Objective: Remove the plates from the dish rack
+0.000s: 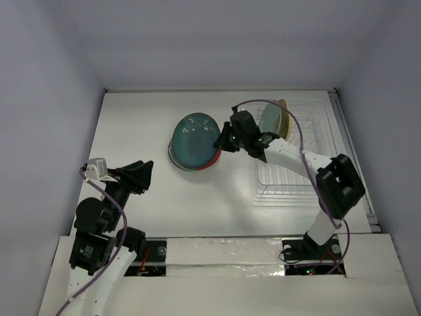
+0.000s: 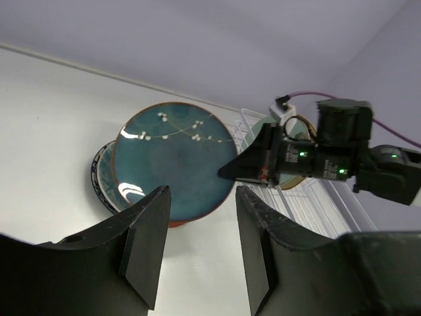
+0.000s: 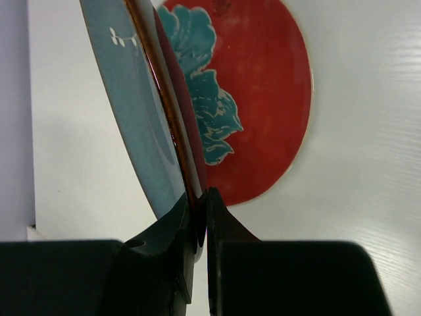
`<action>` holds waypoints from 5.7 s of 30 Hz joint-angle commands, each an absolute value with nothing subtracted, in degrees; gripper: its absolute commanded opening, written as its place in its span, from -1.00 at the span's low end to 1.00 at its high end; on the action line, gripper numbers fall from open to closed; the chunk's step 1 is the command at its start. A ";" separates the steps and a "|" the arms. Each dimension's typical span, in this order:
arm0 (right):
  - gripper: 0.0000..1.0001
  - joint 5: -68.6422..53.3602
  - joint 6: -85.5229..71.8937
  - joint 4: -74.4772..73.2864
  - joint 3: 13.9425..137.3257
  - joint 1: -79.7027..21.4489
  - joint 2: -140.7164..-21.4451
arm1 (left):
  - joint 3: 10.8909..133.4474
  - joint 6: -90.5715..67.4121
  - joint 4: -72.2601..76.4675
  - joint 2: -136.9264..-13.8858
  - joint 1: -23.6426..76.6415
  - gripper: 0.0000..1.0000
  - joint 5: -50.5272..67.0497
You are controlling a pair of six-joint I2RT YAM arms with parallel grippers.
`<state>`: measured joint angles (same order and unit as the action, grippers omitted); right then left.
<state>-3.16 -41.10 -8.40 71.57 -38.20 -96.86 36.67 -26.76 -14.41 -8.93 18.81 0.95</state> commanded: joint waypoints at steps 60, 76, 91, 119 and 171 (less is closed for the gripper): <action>-0.19 31.55 -23.12 -25.65 66.35 -29.63 -70.82 | 36.91 -27.07 -11.87 -10.02 19.25 -0.19 0.97; 0.09 29.80 -21.62 -20.57 69.52 -22.77 -84.02 | 37.00 -27.07 -11.78 -10.20 19.25 -0.19 1.05; -0.91 32.78 -17.67 -21.88 75.49 -22.76 -89.04 | 36.91 -26.98 -11.51 -10.55 18.72 -0.19 1.76; -1.00 6.81 -30.92 -7.32 78.50 -37.53 -80.41 | 36.74 -26.81 -11.16 -10.20 17.67 -0.19 2.55; 0.91 5.43 -25.14 -18.01 71.02 -42.71 -91.77 | 36.74 -26.98 -11.16 -9.93 17.67 -0.19 2.55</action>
